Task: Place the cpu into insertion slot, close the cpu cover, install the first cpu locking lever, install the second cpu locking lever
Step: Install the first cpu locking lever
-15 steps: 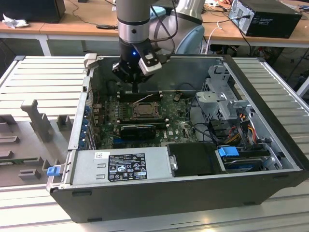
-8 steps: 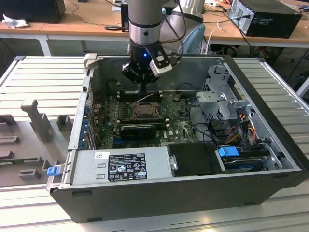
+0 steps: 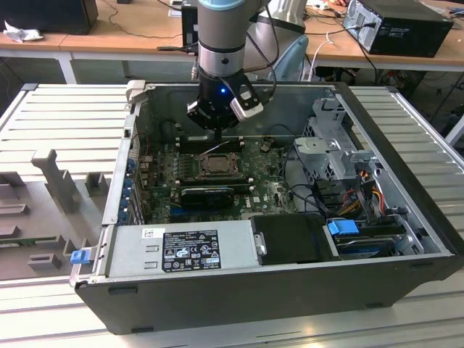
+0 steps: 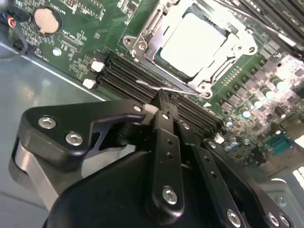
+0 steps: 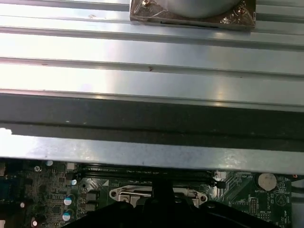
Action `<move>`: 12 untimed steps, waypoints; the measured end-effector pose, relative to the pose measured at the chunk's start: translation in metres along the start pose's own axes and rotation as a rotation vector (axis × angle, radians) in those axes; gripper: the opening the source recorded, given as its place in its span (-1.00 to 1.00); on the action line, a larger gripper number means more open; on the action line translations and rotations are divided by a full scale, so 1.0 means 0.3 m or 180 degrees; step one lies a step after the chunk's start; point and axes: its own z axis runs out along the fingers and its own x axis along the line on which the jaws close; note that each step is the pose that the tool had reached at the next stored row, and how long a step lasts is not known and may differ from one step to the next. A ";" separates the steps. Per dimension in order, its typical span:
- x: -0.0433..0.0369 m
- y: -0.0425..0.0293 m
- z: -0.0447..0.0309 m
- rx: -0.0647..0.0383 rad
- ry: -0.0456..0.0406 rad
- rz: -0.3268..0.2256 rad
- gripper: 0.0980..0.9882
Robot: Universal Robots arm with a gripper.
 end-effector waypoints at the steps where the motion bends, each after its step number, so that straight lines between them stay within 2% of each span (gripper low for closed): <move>1: -0.002 0.001 0.002 -0.0001 0.0000 -0.0002 -0.98; 6: -0.022 0.005 0.024 -0.0005 0.0001 -0.0008 -0.98; 9: -0.043 0.003 0.048 -0.0005 0.0002 -0.0022 -0.98; 12: -0.045 0.001 0.063 -0.0002 0.0002 -0.0033 -0.98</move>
